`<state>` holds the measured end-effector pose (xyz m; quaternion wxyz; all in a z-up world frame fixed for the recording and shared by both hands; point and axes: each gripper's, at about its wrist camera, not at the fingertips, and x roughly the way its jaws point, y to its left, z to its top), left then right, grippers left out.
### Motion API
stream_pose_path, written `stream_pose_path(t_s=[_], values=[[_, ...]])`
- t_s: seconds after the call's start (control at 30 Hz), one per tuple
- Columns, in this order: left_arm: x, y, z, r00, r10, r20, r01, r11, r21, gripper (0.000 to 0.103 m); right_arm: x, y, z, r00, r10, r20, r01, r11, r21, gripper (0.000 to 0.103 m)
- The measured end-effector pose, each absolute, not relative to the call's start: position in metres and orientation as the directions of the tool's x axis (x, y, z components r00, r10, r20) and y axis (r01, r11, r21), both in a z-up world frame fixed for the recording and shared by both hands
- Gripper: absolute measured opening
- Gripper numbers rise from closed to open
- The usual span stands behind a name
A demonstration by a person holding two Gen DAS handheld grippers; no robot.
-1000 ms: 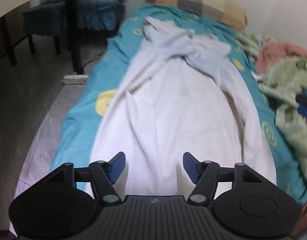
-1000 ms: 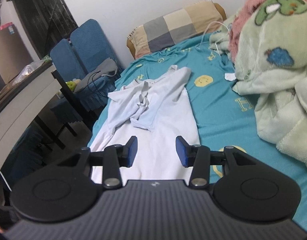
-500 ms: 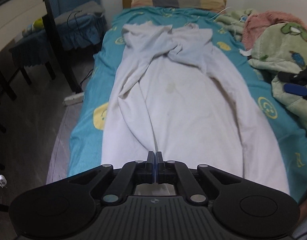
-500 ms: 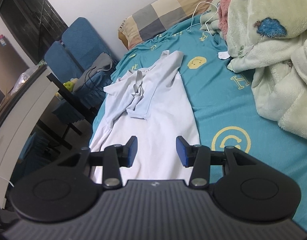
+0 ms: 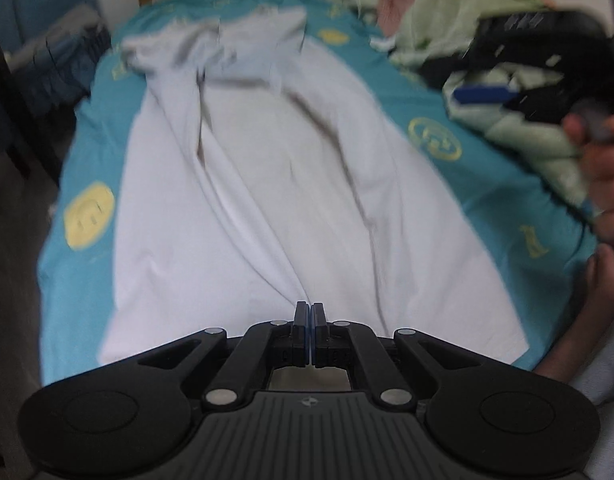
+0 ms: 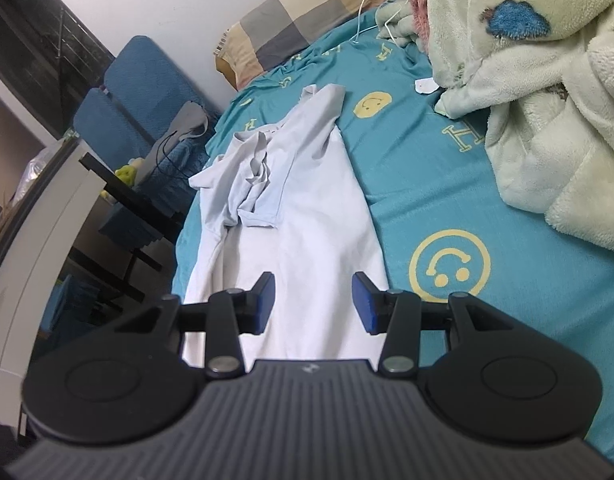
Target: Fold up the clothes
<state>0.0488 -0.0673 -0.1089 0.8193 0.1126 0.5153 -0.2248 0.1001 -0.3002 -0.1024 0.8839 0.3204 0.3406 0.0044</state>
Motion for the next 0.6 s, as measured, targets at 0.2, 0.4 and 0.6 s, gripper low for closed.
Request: stream_pose_path(t_s=[0.2,0.4,0.6], values=[[0.049,-0.056,-0.109,0.346,-0.290,-0.892,0.479,0.872,-0.097,0.016,0.099,-0.310,-0.103,0.772,0.227,-0.594,0.232,0.769,0.596,0.046],[0.044,-0.058,-0.084,0.359,-0.446,-0.820,0.479,0.842,-0.248,0.054,0.098,-0.315,-0.103,0.777,0.228,-0.586,0.239,0.755,0.611,0.046],[0.057,-0.095,-0.117,0.271,-0.486,-0.831,0.488,0.813,-0.317,0.054,0.097,-0.317,-0.104,0.777,0.226,-0.588,0.247,0.749,0.615,0.046]])
